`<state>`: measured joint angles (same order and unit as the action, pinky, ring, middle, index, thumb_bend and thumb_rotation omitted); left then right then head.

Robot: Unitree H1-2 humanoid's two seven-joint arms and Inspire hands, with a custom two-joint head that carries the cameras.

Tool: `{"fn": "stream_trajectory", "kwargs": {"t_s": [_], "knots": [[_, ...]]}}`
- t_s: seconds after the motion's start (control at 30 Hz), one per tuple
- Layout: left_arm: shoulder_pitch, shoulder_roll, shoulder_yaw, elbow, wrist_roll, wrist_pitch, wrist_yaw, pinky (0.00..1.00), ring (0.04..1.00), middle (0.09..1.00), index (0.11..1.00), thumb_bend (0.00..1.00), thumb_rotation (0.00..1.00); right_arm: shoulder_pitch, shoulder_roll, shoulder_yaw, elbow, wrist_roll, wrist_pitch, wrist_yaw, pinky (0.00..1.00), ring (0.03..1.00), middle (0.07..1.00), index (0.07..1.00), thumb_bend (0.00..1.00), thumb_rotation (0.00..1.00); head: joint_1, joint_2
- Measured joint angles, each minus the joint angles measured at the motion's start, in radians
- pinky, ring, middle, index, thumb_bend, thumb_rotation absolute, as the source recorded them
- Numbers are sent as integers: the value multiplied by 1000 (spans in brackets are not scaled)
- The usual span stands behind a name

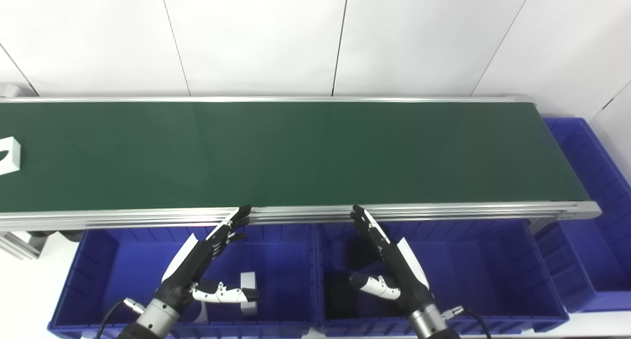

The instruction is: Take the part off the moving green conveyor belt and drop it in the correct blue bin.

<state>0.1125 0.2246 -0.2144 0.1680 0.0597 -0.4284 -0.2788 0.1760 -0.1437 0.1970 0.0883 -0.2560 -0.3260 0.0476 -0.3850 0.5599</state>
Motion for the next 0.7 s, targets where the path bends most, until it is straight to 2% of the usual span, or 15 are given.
{"fn": "stream_trajectory", "kwargs": {"t_s": [0.33, 0.5, 0.53, 0.57, 0.6, 0.7], "knots": [[0, 0, -1, 2, 0, 0, 1, 868, 943, 977, 967, 904, 255, -5, 0, 0, 5, -1, 0, 0, 886, 914, 933, 976, 974, 815, 2, 0], [0, 0, -5, 2, 4, 0, 4, 863, 941, 976, 966, 909, 265, -4, -2, 0, 5, 0, 0, 0, 905, 929, 941, 982, 970, 818, 34, -2], [0, 0, -6, 2, 11, 0, 5, 862, 940, 976, 965, 910, 268, -3, -4, 0, 4, 1, 0, 1, 910, 932, 941, 984, 969, 818, 82, -6], [0, 0, -9, 2, 13, 0, 6, 861, 940, 974, 955, 916, 268, -3, -7, 0, 3, 4, 0, 2, 918, 934, 939, 985, 958, 808, 83, -6], [0, -2, -11, 2, 13, 0, 6, 849, 936, 969, 945, 921, 261, 0, -10, -1, 1, 7, 0, 3, 929, 936, 937, 989, 945, 804, 198, -15], [0, -13, -19, 1, 17, 0, 9, 819, 912, 948, 923, 937, 273, 12, -26, -6, -8, 29, -1, 13, 919, 928, 936, 987, 919, 789, 323, -34]]}}
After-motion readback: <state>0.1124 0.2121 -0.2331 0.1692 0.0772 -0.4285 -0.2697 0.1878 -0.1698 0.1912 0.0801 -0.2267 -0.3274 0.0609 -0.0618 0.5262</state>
